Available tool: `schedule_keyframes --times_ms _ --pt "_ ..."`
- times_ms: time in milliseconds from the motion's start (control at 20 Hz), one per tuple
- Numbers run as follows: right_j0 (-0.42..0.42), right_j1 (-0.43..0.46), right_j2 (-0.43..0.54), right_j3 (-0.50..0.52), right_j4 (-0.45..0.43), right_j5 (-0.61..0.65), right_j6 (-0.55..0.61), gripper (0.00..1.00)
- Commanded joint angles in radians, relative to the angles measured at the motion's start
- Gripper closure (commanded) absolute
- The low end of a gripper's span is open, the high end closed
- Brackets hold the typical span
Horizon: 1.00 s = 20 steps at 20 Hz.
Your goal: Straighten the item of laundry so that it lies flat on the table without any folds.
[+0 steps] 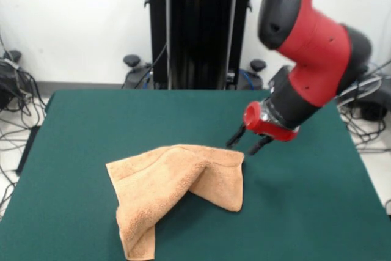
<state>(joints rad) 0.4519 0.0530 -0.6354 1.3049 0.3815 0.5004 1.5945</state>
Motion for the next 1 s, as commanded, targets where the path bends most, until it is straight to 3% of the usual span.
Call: schedule_keyframes --times_ms 50,650,1000 --pt "0.011 -0.057 0.089 0.044 0.046 0.098 0.292 0.00" --pt "-0.006 0.052 0.080 -0.002 0.025 -0.026 0.291 0.00" --pt "-0.010 0.084 0.064 -0.034 0.028 -0.029 0.289 0.00"
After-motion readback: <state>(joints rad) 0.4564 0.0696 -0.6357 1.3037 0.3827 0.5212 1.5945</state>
